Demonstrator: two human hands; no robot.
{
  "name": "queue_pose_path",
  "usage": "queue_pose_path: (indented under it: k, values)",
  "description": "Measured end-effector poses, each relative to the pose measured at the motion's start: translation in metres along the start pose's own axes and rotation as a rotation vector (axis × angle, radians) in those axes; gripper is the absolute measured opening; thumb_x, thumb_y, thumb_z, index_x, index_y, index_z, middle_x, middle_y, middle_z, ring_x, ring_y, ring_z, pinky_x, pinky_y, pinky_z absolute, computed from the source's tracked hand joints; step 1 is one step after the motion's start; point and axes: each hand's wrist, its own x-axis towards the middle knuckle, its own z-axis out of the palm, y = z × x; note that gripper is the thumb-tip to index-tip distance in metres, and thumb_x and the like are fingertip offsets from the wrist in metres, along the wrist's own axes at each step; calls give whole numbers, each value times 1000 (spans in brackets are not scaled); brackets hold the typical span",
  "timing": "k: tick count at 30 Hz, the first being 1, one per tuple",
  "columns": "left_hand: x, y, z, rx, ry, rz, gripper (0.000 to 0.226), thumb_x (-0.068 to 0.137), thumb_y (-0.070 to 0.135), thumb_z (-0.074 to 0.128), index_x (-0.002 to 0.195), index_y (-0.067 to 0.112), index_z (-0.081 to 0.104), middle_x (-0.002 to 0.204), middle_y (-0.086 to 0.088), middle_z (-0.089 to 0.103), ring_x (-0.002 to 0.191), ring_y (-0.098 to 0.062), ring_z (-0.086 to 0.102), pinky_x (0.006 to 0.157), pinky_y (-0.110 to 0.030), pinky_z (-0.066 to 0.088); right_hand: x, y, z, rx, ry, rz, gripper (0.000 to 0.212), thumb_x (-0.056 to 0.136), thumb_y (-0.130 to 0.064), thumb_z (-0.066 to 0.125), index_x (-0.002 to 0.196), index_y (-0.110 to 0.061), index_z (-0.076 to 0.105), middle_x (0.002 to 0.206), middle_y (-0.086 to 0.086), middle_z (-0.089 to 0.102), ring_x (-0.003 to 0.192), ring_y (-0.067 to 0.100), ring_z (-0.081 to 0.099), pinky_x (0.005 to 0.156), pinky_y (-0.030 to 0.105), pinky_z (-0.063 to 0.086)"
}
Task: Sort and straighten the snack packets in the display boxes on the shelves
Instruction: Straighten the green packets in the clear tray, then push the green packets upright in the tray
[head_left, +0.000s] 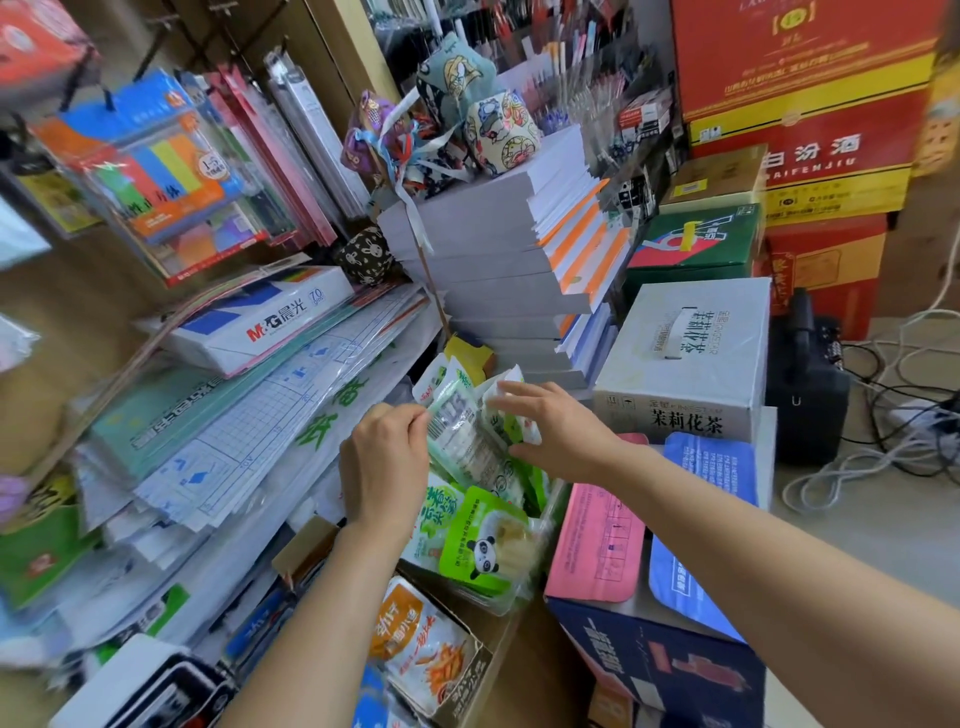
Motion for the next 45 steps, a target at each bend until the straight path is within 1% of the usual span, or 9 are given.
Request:
queue_pose_path:
  k: [5, 11, 18, 24, 28, 32, 35, 41, 45]
  values:
    - [16, 9, -18, -95, 105, -53, 16, 98, 26, 63, 93, 18, 76, 83, -5, 73, 70, -17, 51, 59, -28, 30, 0, -1, -15, 312, 138, 132, 45, 87, -24, 75, 130, -29, 64, 137, -6, 61, 125, 13, 55, 99, 27, 43]
    - [34, 24, -46, -434, 206, -97, 11, 98, 27, 62, 89, 28, 67, 75, 9, 71, 68, -15, 71, 73, -43, 58, -3, -14, -48, 722, 256, 297, 18, 93, -28, 70, 97, -12, 75, 75, 4, 69, 70, 18, 63, 62, 29, 52]
    - [27, 55, -58, -773, 0, 6, 15, 99, 17, 64, 90, 28, 69, 81, 9, 72, 72, -10, 70, 68, -39, 61, -4, -23, -84, 1413, -121, 509, 57, 94, -59, 54, 126, -12, 58, 119, 23, 69, 96, 36, 71, 73, 41, 61]
    - [1, 59, -43, -650, -504, 128, 15, 96, 18, 67, 88, 29, 72, 103, 15, 75, 84, 3, 67, 81, -31, 55, -6, -3, -83, 1337, -45, 589, 63, 84, -48, 76, 125, -2, 61, 113, 17, 62, 94, 32, 65, 77, 40, 56]
    - [-5, 51, -35, -521, -698, 205, 6, 91, 34, 72, 95, 37, 76, 107, 21, 74, 107, -4, 66, 99, -42, 51, -12, 3, -84, 1158, 43, 566, 22, 90, -8, 70, 111, -1, 69, 109, 18, 72, 88, 29, 69, 86, 48, 57]
    - [-2, 45, -31, -555, -447, 69, 8, 86, 32, 78, 94, 30, 79, 89, 17, 75, 89, -3, 69, 88, -39, 58, -12, 11, -87, 1104, 247, 544, 16, 89, 5, 65, 99, -5, 71, 105, 18, 74, 100, 38, 71, 91, 56, 56]
    - [5, 32, -22, -355, -232, -45, 18, 85, 33, 78, 101, 27, 77, 87, 17, 73, 84, -3, 67, 81, -30, 57, -9, 17, -90, 1109, 395, 431, 22, 87, 9, 66, 90, -12, 72, 89, 5, 76, 90, 27, 71, 79, 41, 59]
    - [6, 23, -5, 54, -332, -66, 17, 88, 47, 72, 95, 31, 75, 91, 11, 74, 87, -18, 65, 67, -30, 51, 0, 17, -82, 1175, 453, 267, 20, 88, 10, 64, 96, -8, 69, 94, 11, 72, 85, 22, 66, 82, 40, 57]
    - [25, 25, 3, 13, -247, -109, 16, 91, 41, 69, 88, 28, 78, 86, 5, 75, 76, -22, 61, 62, -31, 47, 10, 21, -63, 1157, 382, 207, 14, 89, 12, 62, 99, 1, 66, 97, 20, 69, 89, 29, 64, 86, 47, 55]
